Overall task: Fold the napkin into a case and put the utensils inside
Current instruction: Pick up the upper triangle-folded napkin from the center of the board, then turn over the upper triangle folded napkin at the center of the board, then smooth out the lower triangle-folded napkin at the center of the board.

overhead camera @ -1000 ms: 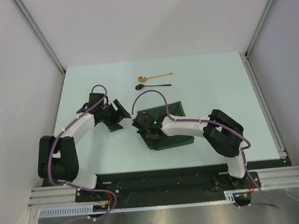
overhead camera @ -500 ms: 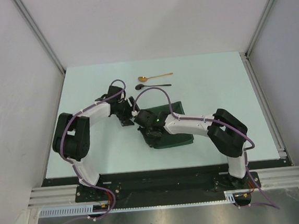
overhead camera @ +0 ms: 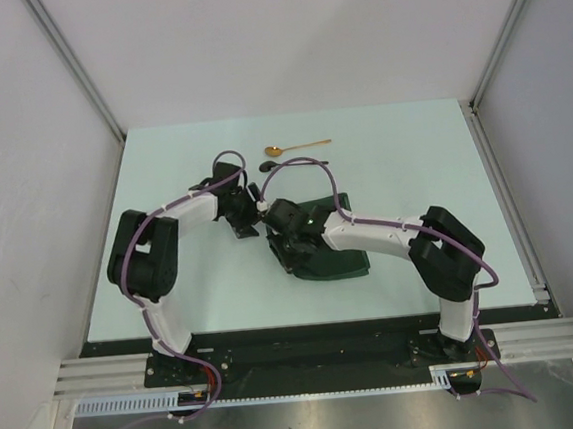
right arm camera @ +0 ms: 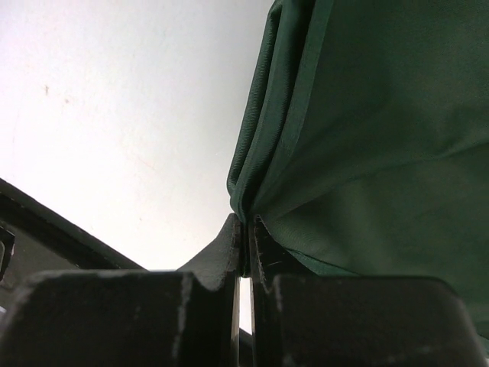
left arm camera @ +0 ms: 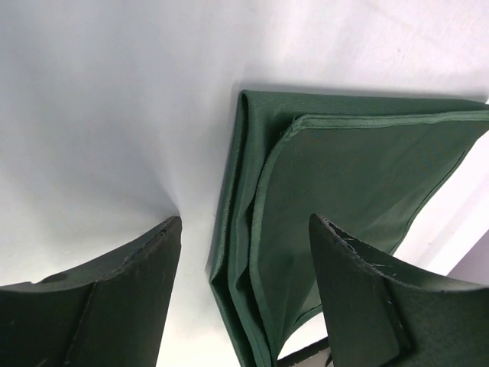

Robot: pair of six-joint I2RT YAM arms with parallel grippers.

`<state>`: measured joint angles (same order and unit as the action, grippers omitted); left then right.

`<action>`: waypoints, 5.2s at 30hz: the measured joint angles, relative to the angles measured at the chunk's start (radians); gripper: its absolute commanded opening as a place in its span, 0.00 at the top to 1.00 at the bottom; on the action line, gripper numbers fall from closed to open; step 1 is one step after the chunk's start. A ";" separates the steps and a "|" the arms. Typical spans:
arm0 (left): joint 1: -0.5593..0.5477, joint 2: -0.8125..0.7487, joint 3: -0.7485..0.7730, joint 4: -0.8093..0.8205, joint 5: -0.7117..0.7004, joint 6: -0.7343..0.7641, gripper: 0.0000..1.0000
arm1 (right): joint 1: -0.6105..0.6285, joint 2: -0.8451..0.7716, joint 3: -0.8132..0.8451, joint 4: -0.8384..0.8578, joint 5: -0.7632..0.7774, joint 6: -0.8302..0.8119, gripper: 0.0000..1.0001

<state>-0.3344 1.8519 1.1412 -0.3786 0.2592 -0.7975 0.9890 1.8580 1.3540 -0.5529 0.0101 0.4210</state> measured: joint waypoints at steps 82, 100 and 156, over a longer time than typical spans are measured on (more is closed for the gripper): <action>0.439 -0.647 0.091 -0.256 -0.001 0.109 1.00 | 0.222 0.090 0.304 0.554 -0.141 0.193 1.00; -0.193 -0.051 0.097 0.018 -0.151 0.035 1.00 | -0.054 -0.465 -0.853 1.006 -0.217 0.399 1.00; -0.270 -0.407 -0.217 -0.074 -0.040 0.192 0.38 | -0.326 -0.441 -0.756 0.485 -0.311 0.159 0.62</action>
<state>-0.6048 1.4445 0.9245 -0.4526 0.2195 -0.6052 0.6628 1.4174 0.5983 -0.0681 -0.3012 0.5797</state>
